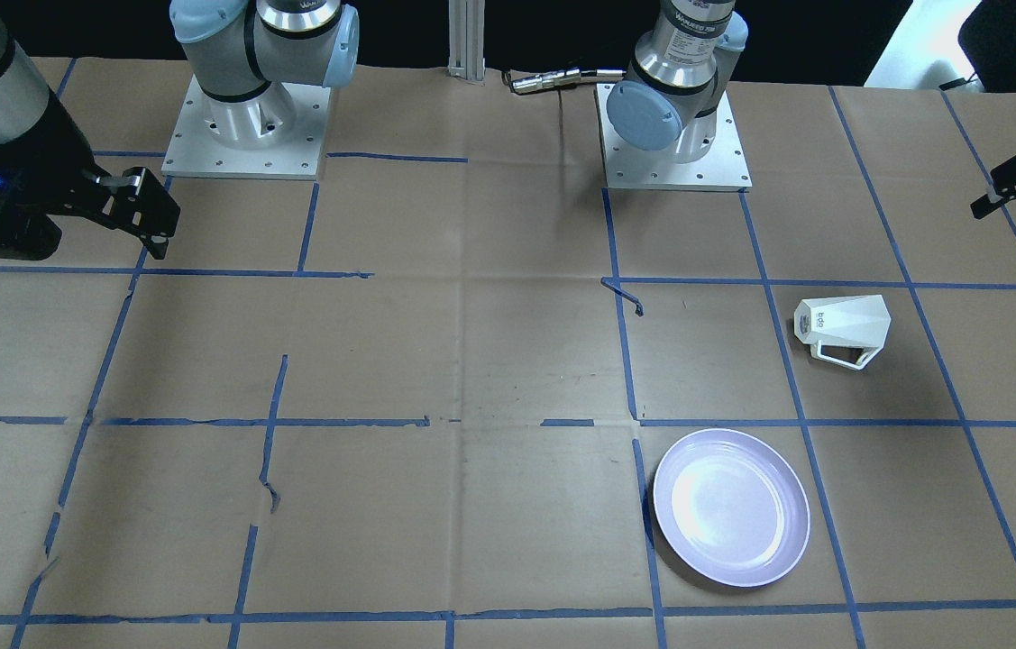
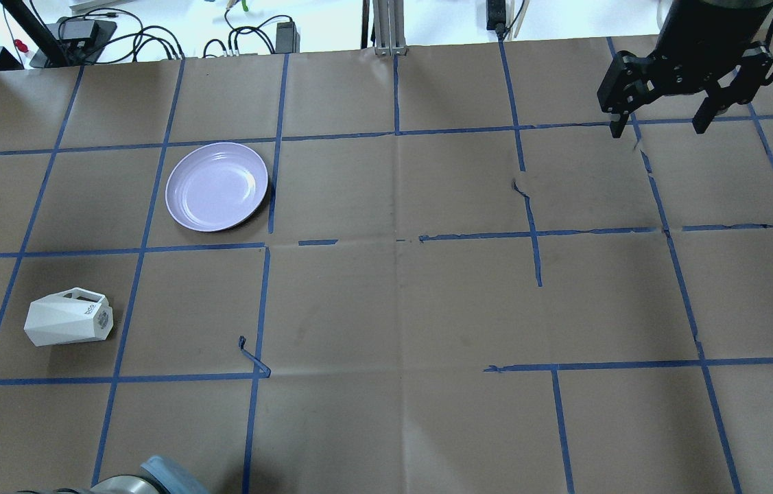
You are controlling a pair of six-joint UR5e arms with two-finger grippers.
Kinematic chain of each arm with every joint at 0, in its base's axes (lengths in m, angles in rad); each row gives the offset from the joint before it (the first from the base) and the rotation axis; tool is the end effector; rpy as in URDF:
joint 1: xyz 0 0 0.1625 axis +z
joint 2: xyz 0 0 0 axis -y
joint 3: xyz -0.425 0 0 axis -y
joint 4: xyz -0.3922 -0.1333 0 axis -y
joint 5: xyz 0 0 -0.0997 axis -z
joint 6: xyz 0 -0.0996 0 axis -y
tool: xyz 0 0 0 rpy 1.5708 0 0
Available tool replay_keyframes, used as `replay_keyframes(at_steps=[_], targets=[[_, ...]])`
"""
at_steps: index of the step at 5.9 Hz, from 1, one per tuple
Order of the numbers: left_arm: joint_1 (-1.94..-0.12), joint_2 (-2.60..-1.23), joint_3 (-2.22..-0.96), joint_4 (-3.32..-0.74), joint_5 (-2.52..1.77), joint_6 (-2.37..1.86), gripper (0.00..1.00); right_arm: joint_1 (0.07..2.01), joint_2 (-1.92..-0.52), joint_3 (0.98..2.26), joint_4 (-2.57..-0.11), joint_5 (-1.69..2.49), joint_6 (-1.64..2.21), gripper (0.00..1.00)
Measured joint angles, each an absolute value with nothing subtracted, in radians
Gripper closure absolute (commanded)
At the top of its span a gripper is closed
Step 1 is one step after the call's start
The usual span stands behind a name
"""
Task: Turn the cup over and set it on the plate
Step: 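Lower the left gripper onto the white cup lying on its side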
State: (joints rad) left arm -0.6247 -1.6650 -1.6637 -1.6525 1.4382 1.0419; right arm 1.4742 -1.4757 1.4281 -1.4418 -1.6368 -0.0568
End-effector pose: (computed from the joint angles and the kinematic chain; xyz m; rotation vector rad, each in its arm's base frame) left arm 0.3160 -0.4084 0.3910 -0.1107 -2.8421 -0.0514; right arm 0.0757 -0.5332 0.4971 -0.0571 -3.0787 -0.1328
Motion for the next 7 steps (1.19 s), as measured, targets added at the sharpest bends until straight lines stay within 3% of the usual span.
replay_keyframes(at_steps=[4,7], targets=[[-0.506,-1.994,-1.698,-1.730,1.242,1.356,0.01,1.474,-1.476,1.428,-1.441,-1.637,-0.057,0.00],[-0.501,-2.101,-1.704,-1.851,1.173,1.446,0.01,1.474,-1.476,1.428,-1.441,-1.637,-0.057,0.00]])
